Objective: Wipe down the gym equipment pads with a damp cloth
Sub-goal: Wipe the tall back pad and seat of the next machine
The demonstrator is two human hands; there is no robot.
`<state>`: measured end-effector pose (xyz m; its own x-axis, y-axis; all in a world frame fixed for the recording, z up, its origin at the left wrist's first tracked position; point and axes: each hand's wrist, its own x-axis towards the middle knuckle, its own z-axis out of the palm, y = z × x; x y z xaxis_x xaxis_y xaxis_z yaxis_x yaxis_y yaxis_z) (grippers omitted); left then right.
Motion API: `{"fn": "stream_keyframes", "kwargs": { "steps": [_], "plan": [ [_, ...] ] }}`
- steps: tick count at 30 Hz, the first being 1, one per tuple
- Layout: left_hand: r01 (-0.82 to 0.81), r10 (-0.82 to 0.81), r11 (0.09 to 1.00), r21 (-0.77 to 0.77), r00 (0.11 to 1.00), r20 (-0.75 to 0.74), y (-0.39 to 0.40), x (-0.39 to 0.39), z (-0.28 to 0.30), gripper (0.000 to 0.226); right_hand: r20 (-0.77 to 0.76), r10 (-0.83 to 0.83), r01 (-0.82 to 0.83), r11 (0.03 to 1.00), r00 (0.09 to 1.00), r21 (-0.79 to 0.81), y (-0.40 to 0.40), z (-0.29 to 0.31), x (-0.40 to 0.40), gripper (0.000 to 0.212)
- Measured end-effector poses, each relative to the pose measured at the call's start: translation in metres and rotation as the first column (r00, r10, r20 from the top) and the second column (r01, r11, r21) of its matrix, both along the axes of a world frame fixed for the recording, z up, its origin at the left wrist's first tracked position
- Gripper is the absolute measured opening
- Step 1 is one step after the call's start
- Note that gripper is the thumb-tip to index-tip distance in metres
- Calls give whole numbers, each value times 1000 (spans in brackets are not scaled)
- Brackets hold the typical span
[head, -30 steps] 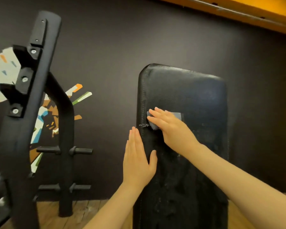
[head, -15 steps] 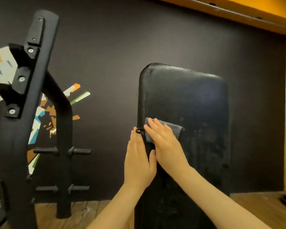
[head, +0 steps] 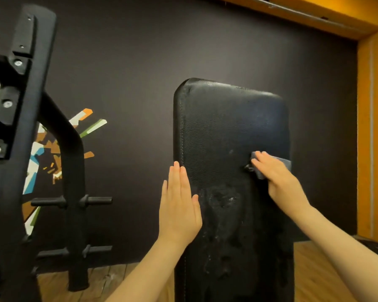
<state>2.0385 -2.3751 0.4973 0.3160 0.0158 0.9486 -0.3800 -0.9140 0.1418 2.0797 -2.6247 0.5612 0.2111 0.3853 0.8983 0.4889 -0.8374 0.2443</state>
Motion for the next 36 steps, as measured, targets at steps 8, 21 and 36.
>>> {"fn": "stream_keyframes", "kwargs": {
  "steps": [8, 21, 36],
  "plan": [
    [-66, 66, 998, 0, 998, 9, -1, 1, -3, 66, 159, 187, -230, 920, 969, 318, 102, 12, -8, 49],
    [-101, 102, 994, 32, 995, -12, 1, 0, -2, 67, 25, 216, -161, 641, 976, 751, 117, -6, -13, 54],
    [-47, 47, 999, 20, 999, -4, 0, -3, 1, 73, -118, 135, -27, 764, 984, 645, -7, -26, 11, 57]
  ]
}}
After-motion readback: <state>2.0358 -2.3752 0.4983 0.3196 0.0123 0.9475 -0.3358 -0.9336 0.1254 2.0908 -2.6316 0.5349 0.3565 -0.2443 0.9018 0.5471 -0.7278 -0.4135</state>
